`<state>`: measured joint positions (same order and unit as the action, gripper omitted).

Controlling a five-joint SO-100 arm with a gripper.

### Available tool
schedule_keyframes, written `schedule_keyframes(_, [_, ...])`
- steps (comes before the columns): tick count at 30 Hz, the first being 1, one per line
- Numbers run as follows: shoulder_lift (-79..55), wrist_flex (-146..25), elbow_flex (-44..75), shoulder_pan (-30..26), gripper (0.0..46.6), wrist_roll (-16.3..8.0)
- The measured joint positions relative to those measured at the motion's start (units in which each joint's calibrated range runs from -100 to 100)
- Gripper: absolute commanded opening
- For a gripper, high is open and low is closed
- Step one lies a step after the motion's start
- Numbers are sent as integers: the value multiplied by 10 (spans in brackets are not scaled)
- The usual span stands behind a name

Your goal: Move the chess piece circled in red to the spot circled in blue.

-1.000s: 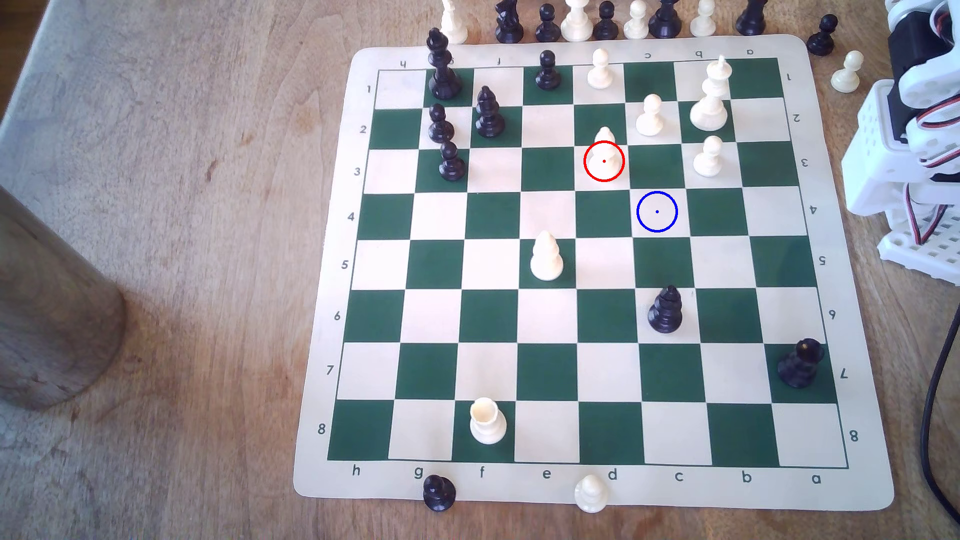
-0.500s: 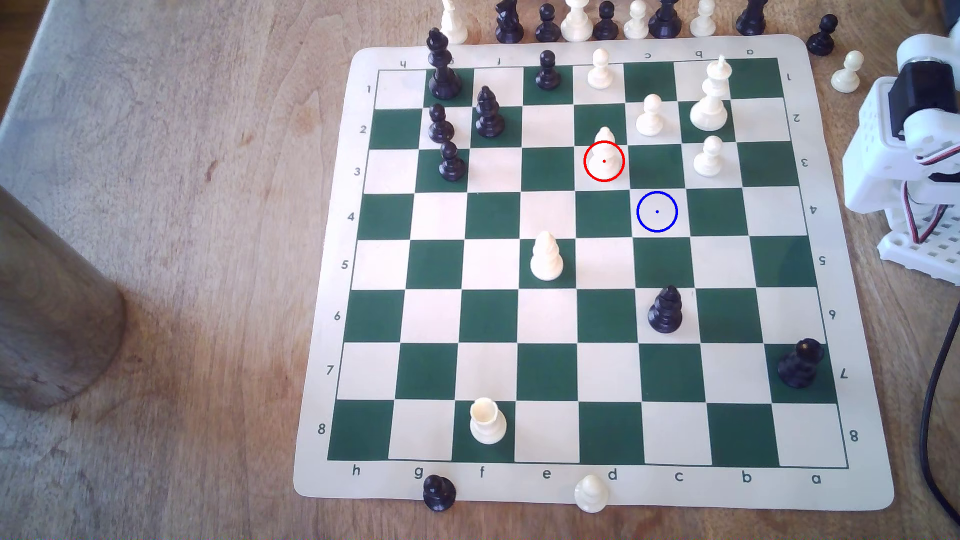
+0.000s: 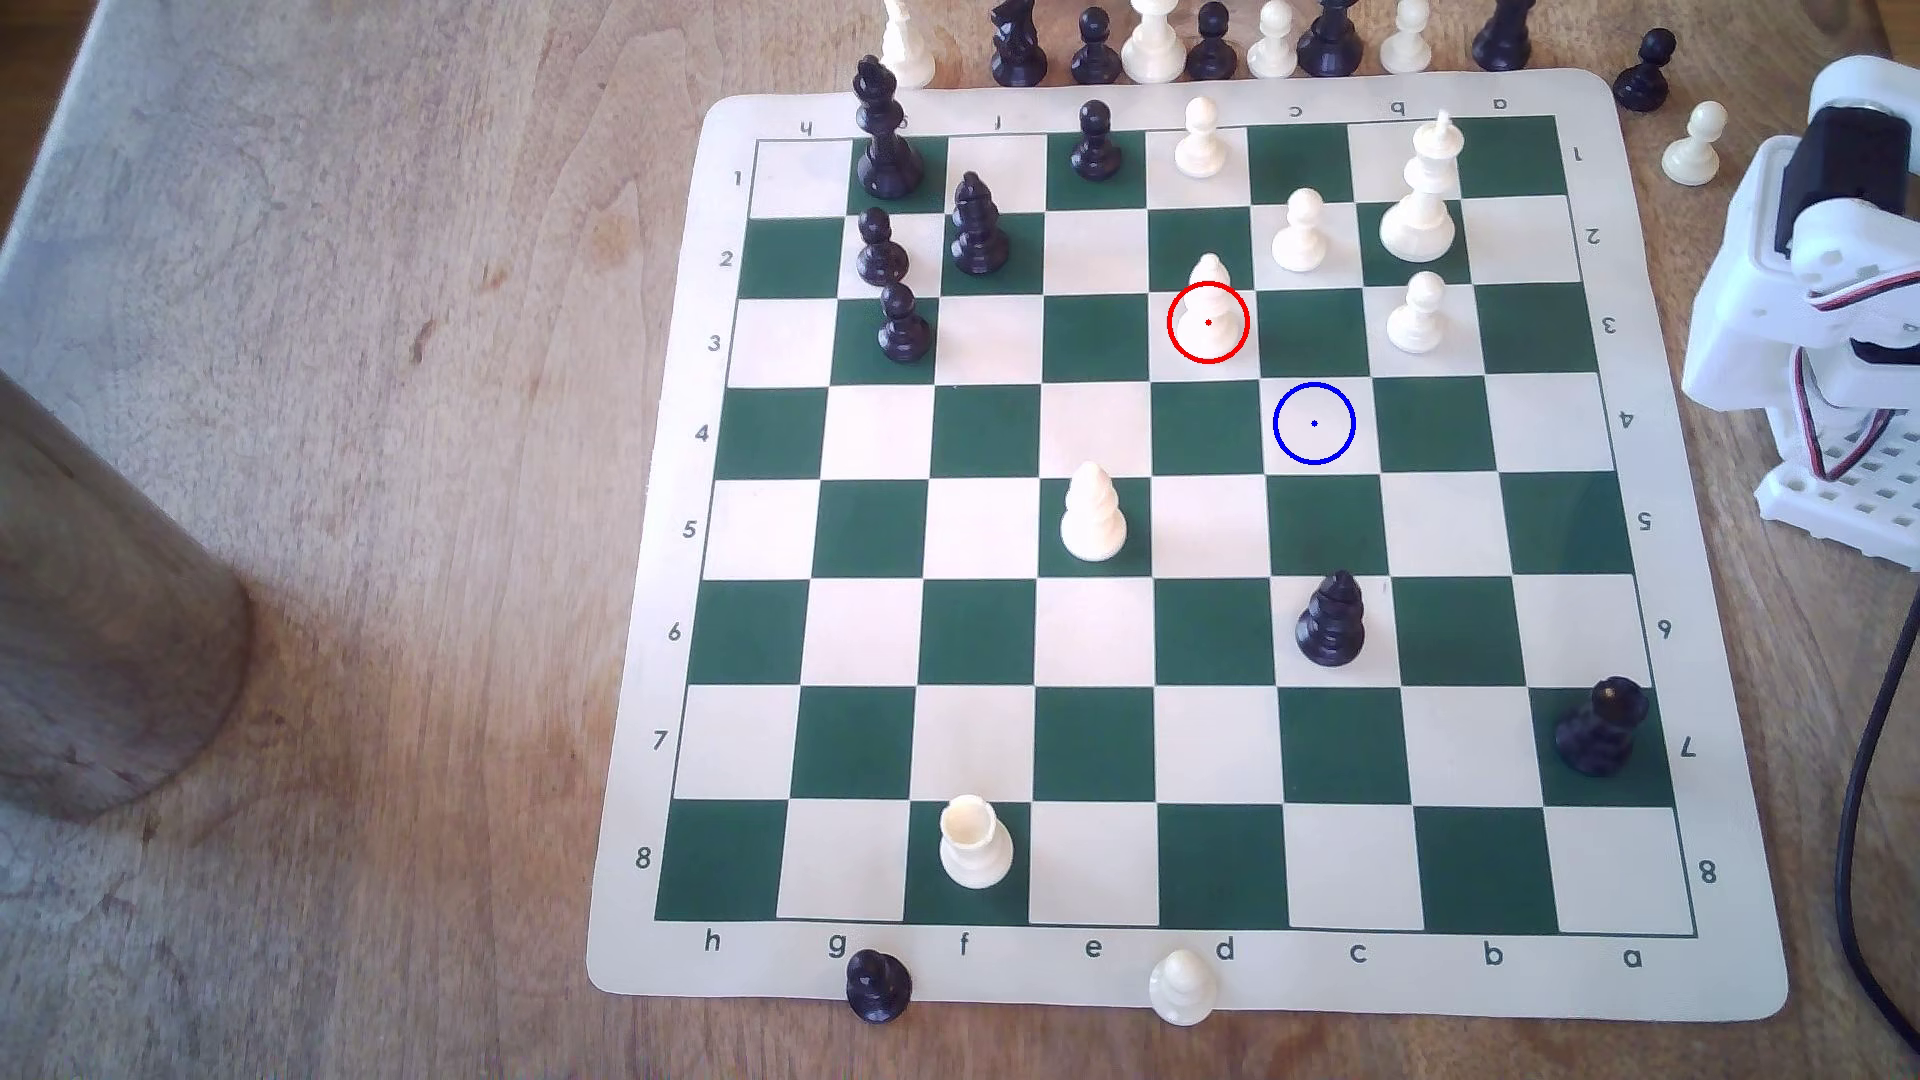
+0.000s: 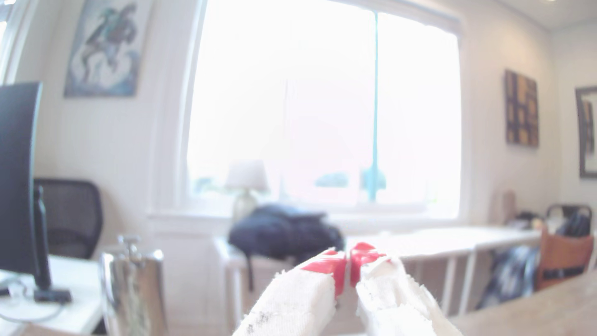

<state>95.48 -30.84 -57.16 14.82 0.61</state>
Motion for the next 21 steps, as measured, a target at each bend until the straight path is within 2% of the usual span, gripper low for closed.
schedule_keyframes(3, [0, -99, 15, 3, 8, -1])
schedule_keyframes(4, [0, -124, 19, 3, 45, -1])
schedule_keyframes(8, [0, -254, 29, 3, 87, 1])
schedule_keyframes(13, [-3, -377, 34, -13, 148, -25])
schedule_keyframes(21, [-54, -437, 34, -28, 149, -66])
